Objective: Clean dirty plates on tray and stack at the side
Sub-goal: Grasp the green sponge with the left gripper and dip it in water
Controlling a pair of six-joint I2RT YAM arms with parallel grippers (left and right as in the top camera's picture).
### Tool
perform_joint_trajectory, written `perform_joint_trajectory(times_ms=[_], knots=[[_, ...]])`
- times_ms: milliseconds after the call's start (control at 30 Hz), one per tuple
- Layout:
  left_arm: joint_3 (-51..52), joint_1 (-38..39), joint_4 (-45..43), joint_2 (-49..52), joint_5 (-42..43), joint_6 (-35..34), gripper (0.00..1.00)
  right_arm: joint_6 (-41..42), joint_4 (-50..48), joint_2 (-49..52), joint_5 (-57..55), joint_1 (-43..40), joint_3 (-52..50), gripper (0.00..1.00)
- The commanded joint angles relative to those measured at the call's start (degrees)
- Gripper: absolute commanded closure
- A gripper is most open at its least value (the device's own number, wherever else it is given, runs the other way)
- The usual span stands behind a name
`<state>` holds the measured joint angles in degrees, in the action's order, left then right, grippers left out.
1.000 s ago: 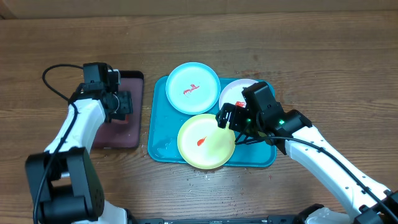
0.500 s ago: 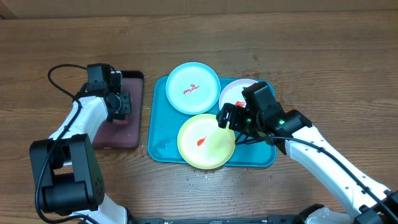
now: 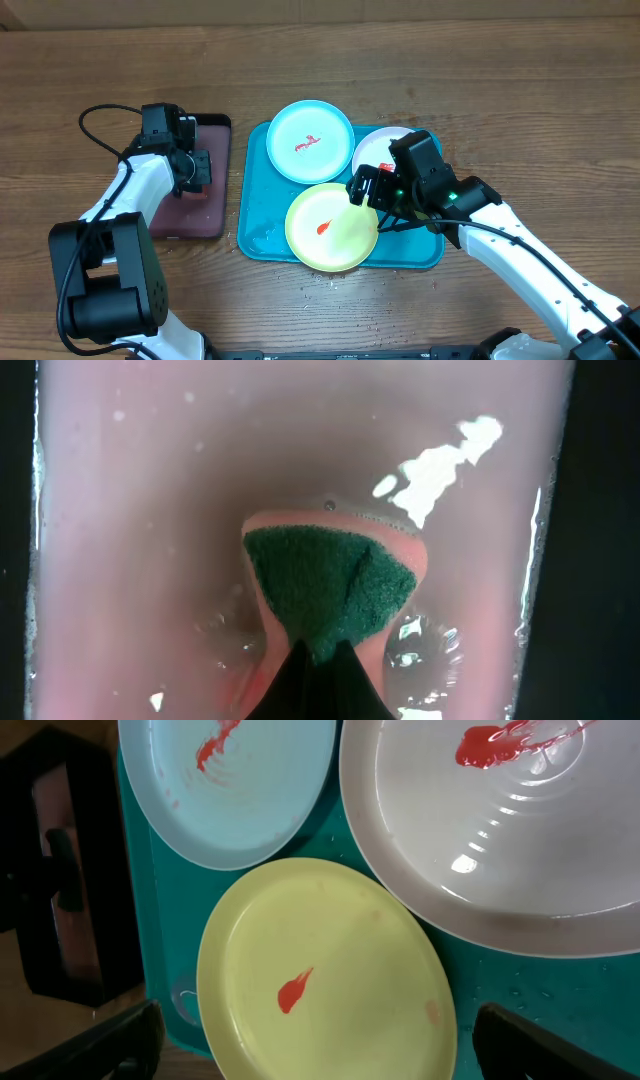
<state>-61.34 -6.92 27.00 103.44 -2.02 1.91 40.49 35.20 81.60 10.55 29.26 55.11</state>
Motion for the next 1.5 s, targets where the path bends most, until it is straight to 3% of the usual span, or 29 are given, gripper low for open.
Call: perform_joint_trajectory(times_ms=[0,200,500,1033,1467], knots=[[-0.2,-0.2,1.6,1.0,1.1,0.3,0.96,0.3,-0.5,-0.2,0.7,0.0,1.2,0.00],[-5.2,-0.2,7.2,-0.5,5.1,0.3,0.96,0.3,-0.4,-0.2,0.7,0.0,1.2,0.00],[-6.9,-0.8,10.3,-4.9,4.0,-3.7,0.96,0.3,-0.5,-0.2,0.7,0.0,1.2,0.00],[1.8,2.3,10.5,-4.5,5.4,-3.6,0.96,0.3,-0.5,-0.2,0.7,0.0,1.2,0.00],[2.1,7.7,13.2,-4.5,6.5,-5.0,0.96,0.3,-0.5,-0.2,0.6,0.0,1.2,0.00]])
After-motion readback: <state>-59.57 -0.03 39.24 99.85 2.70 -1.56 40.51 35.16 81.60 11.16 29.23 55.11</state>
